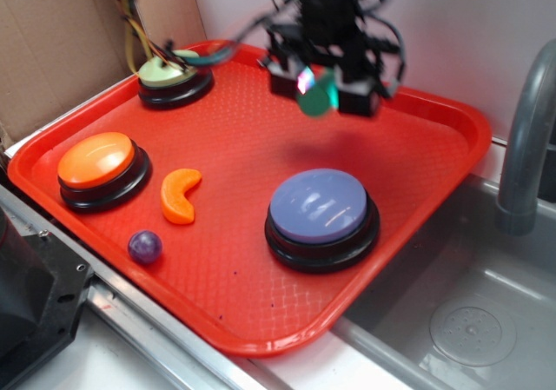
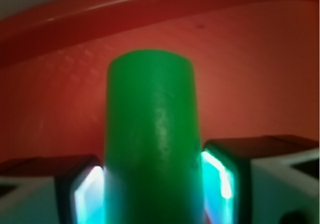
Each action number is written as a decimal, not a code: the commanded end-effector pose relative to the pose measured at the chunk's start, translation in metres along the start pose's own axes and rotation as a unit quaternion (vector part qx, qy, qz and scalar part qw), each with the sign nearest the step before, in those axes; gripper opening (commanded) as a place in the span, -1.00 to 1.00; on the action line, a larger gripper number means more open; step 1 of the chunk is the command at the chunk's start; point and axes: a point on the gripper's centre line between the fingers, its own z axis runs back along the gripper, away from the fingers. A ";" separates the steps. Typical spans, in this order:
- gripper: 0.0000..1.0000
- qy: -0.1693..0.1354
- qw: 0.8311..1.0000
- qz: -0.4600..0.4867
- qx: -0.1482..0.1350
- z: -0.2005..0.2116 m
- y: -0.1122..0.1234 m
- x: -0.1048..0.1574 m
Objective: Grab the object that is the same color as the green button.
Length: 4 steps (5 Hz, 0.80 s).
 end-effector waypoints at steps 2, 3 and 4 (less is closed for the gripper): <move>-1.00 -0.021 0.997 -0.017 -0.065 0.101 0.090 -0.032; -1.00 -0.032 0.996 -0.005 -0.081 0.104 0.094 -0.041; -1.00 -0.061 0.995 0.027 -0.071 0.101 0.096 -0.043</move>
